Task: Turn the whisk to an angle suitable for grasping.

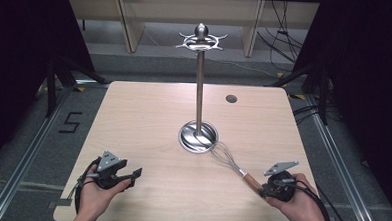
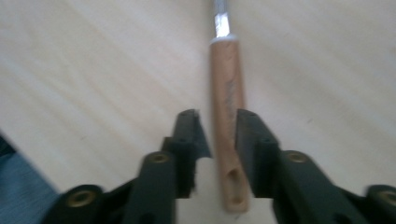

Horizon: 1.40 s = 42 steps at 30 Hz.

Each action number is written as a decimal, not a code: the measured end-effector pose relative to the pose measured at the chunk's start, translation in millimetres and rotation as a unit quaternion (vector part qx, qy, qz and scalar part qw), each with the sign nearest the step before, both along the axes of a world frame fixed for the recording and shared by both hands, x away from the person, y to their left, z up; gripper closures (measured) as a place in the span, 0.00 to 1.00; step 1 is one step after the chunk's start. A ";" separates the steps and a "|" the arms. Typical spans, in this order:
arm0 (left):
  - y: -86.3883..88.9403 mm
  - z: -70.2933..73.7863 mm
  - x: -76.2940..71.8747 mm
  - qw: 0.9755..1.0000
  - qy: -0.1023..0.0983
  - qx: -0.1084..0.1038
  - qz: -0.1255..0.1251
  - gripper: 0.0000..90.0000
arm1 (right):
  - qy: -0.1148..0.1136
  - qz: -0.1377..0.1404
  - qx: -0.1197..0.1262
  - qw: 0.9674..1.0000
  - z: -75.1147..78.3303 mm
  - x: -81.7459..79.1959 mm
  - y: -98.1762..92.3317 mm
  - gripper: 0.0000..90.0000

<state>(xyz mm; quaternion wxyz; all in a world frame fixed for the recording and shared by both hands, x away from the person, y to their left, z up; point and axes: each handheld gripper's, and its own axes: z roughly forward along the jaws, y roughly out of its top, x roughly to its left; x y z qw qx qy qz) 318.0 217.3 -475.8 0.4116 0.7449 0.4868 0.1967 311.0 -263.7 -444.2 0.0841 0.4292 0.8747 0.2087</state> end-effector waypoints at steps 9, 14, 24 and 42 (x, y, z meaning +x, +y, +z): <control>-1.0 0.5 -1.1 1.000 0.005 -0.002 -0.003 0.38 | 0.117 -0.058 -0.014 0.991 -12.0 -5.0 7.0 1.00; -0.6 2.0 -1.2 1.000 0.003 0.004 -0.010 0.38 | 0.167 -0.109 -0.026 0.980 -16.8 -1.5 3.5 1.00; -0.5 1.9 -0.7 1.000 0.005 0.005 -0.014 0.38 | 0.173 -0.147 -0.045 0.973 -23.7 14.8 -9.4 1.00; -0.5 1.9 -0.5 1.000 0.003 0.004 -0.015 0.38 | 0.153 -0.205 -0.059 0.965 -20.9 89.4 -37.7 1.00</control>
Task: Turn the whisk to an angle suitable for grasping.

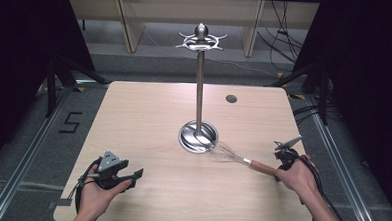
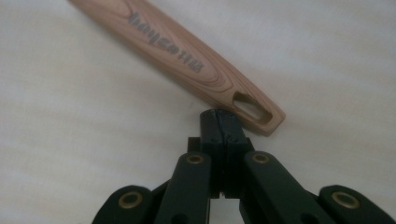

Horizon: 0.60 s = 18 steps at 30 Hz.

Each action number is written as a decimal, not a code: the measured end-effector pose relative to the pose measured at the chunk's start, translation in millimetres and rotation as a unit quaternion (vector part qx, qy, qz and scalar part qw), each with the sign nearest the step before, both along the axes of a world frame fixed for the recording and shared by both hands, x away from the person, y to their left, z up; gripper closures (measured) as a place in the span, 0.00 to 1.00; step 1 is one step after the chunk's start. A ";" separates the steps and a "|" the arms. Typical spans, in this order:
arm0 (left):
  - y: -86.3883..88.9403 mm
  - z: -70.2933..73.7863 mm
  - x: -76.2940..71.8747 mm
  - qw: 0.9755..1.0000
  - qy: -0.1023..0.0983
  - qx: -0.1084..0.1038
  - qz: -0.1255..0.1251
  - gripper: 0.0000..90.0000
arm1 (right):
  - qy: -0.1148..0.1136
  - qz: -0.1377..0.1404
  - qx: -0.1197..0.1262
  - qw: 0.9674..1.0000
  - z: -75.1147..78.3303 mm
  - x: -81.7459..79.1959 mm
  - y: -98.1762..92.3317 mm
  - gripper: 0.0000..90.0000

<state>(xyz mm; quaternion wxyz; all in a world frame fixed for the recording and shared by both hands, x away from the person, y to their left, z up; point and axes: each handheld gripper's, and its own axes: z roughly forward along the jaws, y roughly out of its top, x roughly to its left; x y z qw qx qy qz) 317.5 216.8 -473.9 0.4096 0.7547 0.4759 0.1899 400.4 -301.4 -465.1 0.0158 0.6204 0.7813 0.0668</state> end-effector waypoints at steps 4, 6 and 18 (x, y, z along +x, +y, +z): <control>-0.6 -0.9 0.3 1.000 0.003 -0.009 0.005 0.38 | -0.020 -0.043 -0.002 0.999 -1.7 23.0 0.9 1.00; -0.2 -0.4 0.2 1.000 0.002 -0.006 0.003 0.38 | -0.020 -0.051 -0.003 0.998 -1.8 33.8 -0.4 1.00; -0.1 0.3 0.1 1.000 0.000 0.001 0.000 0.38 | -0.073 -0.098 -0.009 0.992 -2.7 63.3 -7.5 0.97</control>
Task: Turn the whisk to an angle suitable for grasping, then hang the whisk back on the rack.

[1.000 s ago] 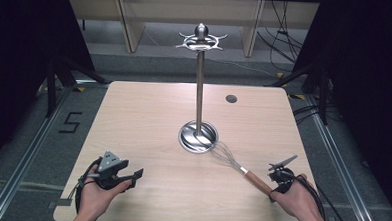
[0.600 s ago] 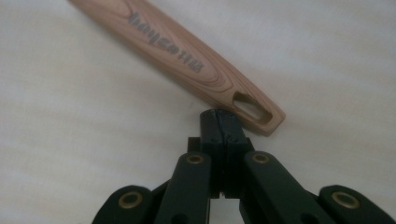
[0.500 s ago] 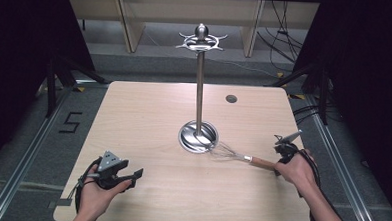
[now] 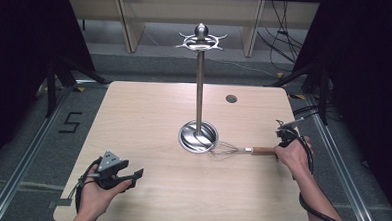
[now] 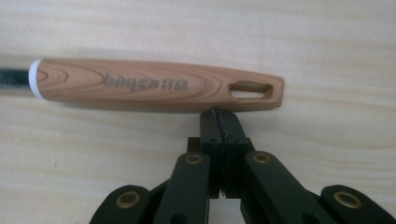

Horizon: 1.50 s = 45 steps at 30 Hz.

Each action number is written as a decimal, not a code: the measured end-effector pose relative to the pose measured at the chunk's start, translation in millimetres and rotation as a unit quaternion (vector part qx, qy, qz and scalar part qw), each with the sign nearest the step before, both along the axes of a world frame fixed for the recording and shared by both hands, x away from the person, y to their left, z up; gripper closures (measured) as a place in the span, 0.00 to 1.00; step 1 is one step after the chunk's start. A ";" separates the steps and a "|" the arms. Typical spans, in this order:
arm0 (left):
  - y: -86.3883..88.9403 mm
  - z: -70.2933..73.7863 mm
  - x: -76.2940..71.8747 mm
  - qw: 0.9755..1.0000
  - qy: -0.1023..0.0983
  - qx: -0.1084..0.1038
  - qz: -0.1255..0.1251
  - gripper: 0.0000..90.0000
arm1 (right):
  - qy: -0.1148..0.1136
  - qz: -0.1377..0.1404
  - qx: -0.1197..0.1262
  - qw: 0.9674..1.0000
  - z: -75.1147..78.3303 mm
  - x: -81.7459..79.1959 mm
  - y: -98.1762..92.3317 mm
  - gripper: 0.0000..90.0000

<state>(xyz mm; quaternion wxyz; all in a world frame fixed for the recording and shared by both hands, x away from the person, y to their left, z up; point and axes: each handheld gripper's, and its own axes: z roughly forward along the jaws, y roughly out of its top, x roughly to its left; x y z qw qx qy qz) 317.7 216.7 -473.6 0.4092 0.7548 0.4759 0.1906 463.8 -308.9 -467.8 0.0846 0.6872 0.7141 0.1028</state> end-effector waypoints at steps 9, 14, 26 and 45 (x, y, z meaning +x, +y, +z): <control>-0.9 2.0 0.6 1.000 0.000 0.002 -0.004 0.39 | -0.034 0.009 0.022 0.999 9.2 -12.5 8.6 0.77; -4.6 2.5 2.0 1.000 -0.002 -0.017 0.003 0.39 | -0.033 -0.007 0.017 0.999 12.2 -10.2 5.1 0.46; -4.5 2.1 1.4 1.000 -0.002 -0.010 -0.008 0.39 | -0.024 -0.122 0.075 0.989 5.5 -0.4 2.4 0.30; -6.7 0.2 1.0 1.000 -0.003 -0.014 -0.001 0.40 | 0.014 -0.200 0.096 0.975 0.2 20.3 9.1 0.29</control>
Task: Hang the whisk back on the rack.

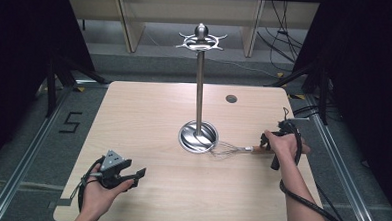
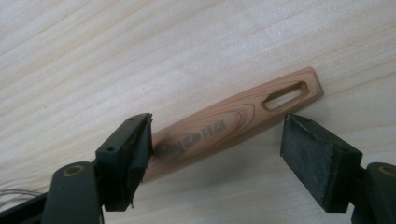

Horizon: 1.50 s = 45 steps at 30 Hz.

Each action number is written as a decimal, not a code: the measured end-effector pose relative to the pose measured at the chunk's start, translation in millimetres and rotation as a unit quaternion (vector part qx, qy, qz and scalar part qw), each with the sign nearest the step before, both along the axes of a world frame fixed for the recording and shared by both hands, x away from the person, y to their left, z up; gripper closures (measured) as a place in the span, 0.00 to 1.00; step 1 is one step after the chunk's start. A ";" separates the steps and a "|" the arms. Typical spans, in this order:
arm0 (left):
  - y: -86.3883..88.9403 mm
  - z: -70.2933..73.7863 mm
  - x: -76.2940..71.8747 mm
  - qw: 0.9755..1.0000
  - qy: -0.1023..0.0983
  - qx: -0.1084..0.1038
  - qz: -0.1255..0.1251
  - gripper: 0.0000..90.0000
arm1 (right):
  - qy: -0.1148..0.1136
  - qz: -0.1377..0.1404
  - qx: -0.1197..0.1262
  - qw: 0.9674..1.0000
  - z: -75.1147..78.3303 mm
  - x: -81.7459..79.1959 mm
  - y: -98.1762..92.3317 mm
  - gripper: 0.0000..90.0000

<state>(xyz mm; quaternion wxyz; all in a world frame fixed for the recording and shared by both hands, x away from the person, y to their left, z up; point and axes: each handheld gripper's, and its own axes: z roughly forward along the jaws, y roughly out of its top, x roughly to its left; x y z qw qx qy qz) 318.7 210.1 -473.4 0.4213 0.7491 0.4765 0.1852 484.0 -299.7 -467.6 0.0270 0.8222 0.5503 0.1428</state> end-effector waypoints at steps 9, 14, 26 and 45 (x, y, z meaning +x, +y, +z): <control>2.4 1.1 -1.4 1.000 -0.003 -0.002 0.004 0.40 | 0.027 -0.005 -0.020 0.999 0.2 11.1 8.6 0.27; 3.7 1.1 -1.1 1.000 0.002 0.010 0.000 0.40 | 0.055 0.053 -0.049 0.996 -6.0 11.5 11.6 0.43; 3.0 0.8 -1.4 1.000 -0.002 0.006 -0.002 0.40 | 0.080 0.117 -0.066 0.988 -1.4 3.8 15.3 0.69; 3.2 0.8 -1.4 1.000 -0.001 0.007 -0.002 0.40 | 0.092 0.130 -0.066 0.985 0.3 -5.8 23.9 0.71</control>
